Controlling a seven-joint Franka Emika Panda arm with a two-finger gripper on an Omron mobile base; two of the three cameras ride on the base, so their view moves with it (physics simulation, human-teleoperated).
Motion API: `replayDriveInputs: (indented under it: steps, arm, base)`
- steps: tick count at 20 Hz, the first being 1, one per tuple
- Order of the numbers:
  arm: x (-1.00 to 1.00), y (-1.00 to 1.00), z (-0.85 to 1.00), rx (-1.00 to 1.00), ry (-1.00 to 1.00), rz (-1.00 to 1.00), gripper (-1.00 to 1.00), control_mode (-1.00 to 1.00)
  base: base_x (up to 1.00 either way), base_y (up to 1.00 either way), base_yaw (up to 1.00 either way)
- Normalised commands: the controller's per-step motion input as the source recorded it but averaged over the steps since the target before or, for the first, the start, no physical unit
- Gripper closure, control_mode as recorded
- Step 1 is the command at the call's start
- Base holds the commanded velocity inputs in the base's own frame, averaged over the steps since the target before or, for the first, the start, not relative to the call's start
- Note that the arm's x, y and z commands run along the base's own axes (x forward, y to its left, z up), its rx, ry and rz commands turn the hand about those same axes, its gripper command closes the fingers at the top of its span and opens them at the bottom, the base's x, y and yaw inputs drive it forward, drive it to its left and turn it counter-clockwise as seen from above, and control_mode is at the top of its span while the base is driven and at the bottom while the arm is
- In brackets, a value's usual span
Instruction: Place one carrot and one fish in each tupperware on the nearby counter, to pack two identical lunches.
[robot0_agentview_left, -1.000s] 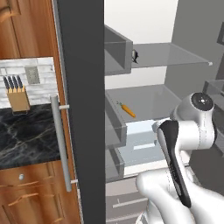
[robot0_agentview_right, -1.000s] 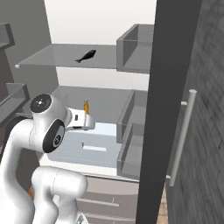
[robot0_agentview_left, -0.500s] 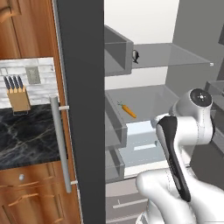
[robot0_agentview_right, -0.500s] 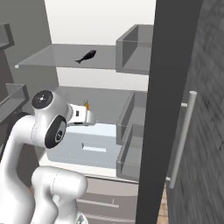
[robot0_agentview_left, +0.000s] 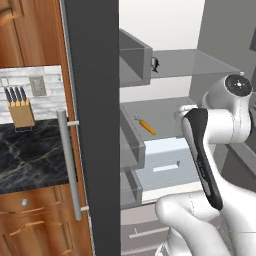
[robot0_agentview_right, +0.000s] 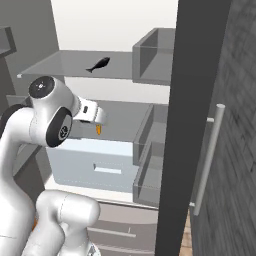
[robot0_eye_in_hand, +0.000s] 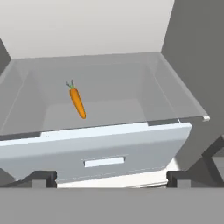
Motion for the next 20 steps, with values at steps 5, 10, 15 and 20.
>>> replayDriveInputs:
  steps: [5, 10, 15, 20]
  arm:
    - [0.25, 0.00, 0.61, 0.10, -0.17, -0.06, -1.00, -1.00]
    - [0.28, 0.07, 0.53, 0.08, -0.17, 0.00, -1.00, -1.00]
    - [0.29, 0.32, 0.43, 0.00, 0.01, 0.00, -1.00, -1.00]
    - [0.66, 0.25, 0.29, 0.04, 0.02, 0.00, -1.00, -1.00]
  base:
    - [0.00, 0.00, 0.00]
    - [0.00, 0.00, 0.00]
    - [0.00, 0.00, 0.00]
    - [0.00, 0.00, 0.00]
